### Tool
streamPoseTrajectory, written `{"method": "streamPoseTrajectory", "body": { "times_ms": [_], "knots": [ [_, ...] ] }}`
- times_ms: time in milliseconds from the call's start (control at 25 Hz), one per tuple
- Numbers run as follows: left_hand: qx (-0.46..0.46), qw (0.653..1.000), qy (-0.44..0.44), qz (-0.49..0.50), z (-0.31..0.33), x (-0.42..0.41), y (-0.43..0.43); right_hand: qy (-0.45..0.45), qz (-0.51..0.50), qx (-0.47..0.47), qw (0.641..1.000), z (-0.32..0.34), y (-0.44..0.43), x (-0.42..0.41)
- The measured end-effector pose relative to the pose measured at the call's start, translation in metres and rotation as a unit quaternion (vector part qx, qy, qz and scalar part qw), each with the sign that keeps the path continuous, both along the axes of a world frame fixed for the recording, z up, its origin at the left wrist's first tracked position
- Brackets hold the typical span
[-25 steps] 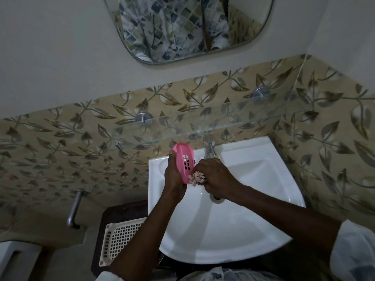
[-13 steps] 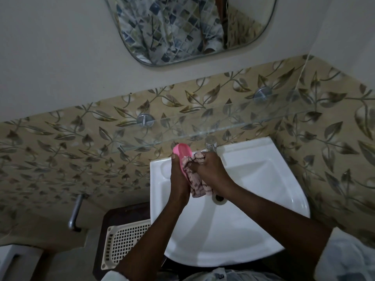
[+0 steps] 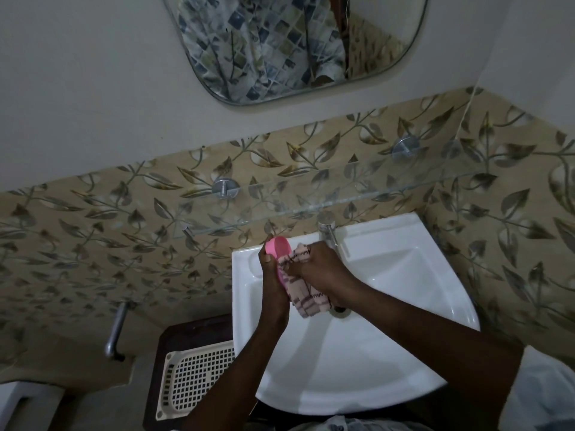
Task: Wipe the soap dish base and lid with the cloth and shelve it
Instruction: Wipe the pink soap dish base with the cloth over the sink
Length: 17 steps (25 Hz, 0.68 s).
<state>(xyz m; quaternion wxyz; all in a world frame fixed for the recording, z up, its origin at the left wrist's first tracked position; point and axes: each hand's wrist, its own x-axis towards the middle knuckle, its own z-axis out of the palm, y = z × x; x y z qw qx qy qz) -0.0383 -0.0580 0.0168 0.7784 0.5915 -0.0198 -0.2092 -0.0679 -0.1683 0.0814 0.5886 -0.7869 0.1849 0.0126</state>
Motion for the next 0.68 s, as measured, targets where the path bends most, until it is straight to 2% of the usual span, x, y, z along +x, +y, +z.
{"method": "streamPoseTrajectory", "body": {
  "times_ms": [80,240,280,360,440,520,560,600,680],
  "knots": [
    [0.005,1.0,-0.007,-0.005,0.003,-0.002,0.003,0.007,0.001,0.019,1.0,-0.001,0.001,-0.004],
    [-0.002,0.999,-0.027,-0.027,0.007,-0.004,0.0,-0.005,-0.147,0.173,0.974,0.012,-0.011,0.021],
    [-0.011,0.999,-0.02,-0.029,0.008,-0.001,0.003,-0.013,-0.14,0.152,0.978,0.013,-0.01,0.022],
    [-0.036,0.998,0.048,-0.035,0.012,0.007,0.013,-0.073,-0.086,0.008,0.994,0.012,-0.015,0.016],
    [-0.095,0.98,0.163,-0.06,0.018,0.016,0.024,-0.163,-0.085,-0.156,0.97,0.012,-0.033,0.009],
    [-0.13,0.961,0.222,-0.102,0.024,0.02,0.03,-0.28,-0.057,-0.258,0.923,0.012,-0.051,0.004],
    [-0.135,0.956,0.234,-0.117,0.025,0.02,0.031,-0.341,0.005,-0.307,0.889,0.012,-0.052,0.001],
    [-0.139,0.952,0.239,-0.128,0.025,0.019,0.029,-0.404,0.086,-0.365,0.835,0.009,-0.048,-0.002],
    [-0.149,0.95,0.238,-0.14,0.023,0.014,0.024,-0.486,0.245,-0.47,0.695,-0.001,-0.036,-0.006]
  ]
}}
